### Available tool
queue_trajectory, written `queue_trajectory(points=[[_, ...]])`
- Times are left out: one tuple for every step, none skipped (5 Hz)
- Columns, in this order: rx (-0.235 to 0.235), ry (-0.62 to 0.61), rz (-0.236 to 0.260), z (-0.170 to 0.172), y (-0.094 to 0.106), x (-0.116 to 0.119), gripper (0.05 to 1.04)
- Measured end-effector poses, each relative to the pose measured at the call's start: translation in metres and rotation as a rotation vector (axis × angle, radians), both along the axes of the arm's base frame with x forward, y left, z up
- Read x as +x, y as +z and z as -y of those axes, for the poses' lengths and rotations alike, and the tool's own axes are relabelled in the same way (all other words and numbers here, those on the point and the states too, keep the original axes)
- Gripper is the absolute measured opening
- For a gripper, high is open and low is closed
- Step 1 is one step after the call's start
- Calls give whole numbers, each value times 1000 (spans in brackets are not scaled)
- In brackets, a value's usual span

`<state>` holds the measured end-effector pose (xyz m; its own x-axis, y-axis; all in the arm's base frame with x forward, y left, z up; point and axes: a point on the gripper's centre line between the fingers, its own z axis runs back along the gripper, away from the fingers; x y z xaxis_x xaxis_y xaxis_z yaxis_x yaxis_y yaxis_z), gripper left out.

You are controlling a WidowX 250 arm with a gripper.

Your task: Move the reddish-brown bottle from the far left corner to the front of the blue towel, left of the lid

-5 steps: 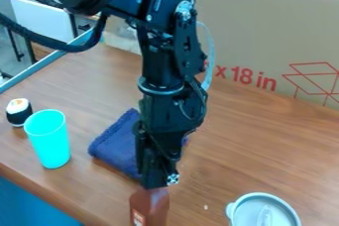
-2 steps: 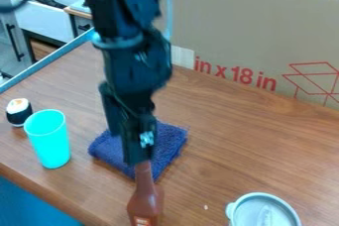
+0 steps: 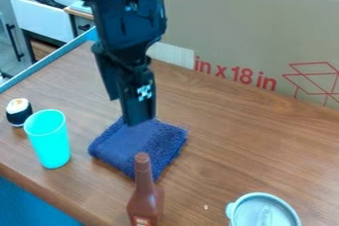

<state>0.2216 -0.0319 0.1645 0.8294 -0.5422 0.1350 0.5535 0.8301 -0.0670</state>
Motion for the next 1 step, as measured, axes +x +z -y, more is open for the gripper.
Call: queue_trajectory(points=[[76, 71, 7, -11, -9, 12, 1001]])
